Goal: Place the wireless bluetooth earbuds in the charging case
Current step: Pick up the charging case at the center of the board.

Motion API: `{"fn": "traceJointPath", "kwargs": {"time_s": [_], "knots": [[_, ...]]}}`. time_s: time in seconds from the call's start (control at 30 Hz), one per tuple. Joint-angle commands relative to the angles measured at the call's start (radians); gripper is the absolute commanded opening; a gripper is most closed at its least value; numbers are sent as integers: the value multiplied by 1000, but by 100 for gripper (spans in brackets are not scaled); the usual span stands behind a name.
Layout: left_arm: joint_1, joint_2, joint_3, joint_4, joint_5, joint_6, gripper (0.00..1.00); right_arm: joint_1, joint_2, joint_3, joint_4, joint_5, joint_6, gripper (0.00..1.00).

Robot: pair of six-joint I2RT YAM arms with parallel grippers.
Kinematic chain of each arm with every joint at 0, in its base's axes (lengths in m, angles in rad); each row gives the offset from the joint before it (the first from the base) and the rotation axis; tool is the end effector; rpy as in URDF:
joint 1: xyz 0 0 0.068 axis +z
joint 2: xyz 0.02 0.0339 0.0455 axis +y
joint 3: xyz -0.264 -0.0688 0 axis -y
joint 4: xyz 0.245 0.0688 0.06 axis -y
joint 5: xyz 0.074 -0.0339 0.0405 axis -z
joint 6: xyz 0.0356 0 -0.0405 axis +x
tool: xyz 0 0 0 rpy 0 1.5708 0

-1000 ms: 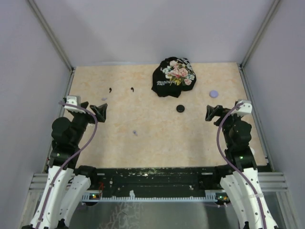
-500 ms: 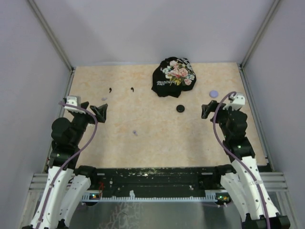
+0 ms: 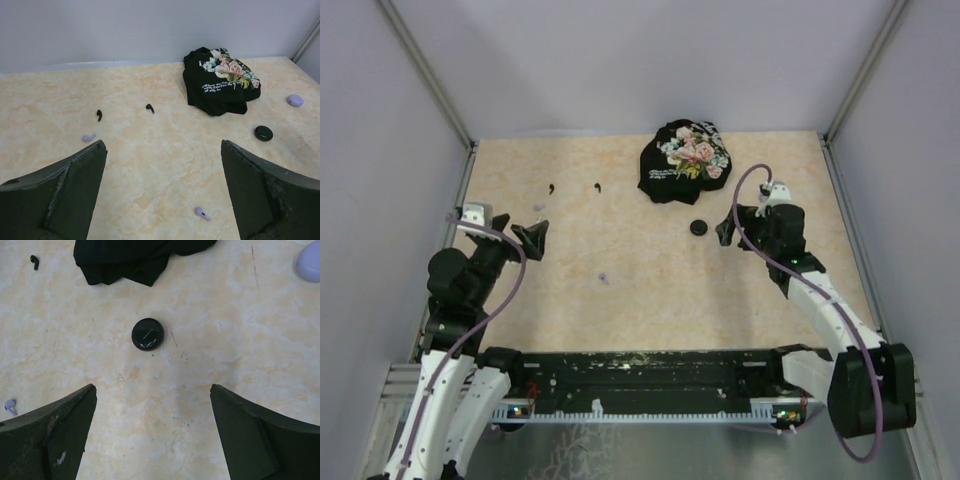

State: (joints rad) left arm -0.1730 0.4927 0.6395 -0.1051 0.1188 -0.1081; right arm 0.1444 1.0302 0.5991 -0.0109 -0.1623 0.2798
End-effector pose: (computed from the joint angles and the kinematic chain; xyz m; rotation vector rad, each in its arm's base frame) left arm 0.1276 -0.0266 0.3381 0.1449 1.5308 -0.3145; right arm 0.2272 0.0389 0.2453 0.0331 2.0330 0.4321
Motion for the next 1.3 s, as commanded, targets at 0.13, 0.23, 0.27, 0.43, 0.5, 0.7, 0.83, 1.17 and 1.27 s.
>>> {"fn": "traceJointPath", "kwargs": {"time_s": [0.13, 0.23, 0.27, 0.43, 0.5, 0.7, 0.83, 1.17, 1.27], "knots": [[3, 22, -6, 15, 59, 29, 100, 76, 257, 132, 180, -41, -73, 95], [3, 32, -5, 13, 65, 34, 100, 97, 357, 197, 177, -50, -87, 95], [3, 37, -3, 12, 67, 36, 100, 107, 386, 216, 178, -47, -93, 95], [3, 52, -1, 10, 80, 43, 100, 136, 531, 322, 181, -47, -103, 95], [3, 54, -2, 12, 84, 47, 100, 136, 601, 369, 170, -43, -103, 95], [3, 70, -1, 12, 89, 54, 100, 138, 760, 495, 127, -64, -105, 95], [3, 84, 0, 12, 91, 58, 100, 149, 829, 560, 75, -109, -115, 95], [3, 102, 1, 12, 97, 62, 100, 193, 857, 619, -81, -164, -192, 93], [3, 107, 3, 13, 104, 63, 100, 213, 858, 631, -137, -164, -228, 92]]}}
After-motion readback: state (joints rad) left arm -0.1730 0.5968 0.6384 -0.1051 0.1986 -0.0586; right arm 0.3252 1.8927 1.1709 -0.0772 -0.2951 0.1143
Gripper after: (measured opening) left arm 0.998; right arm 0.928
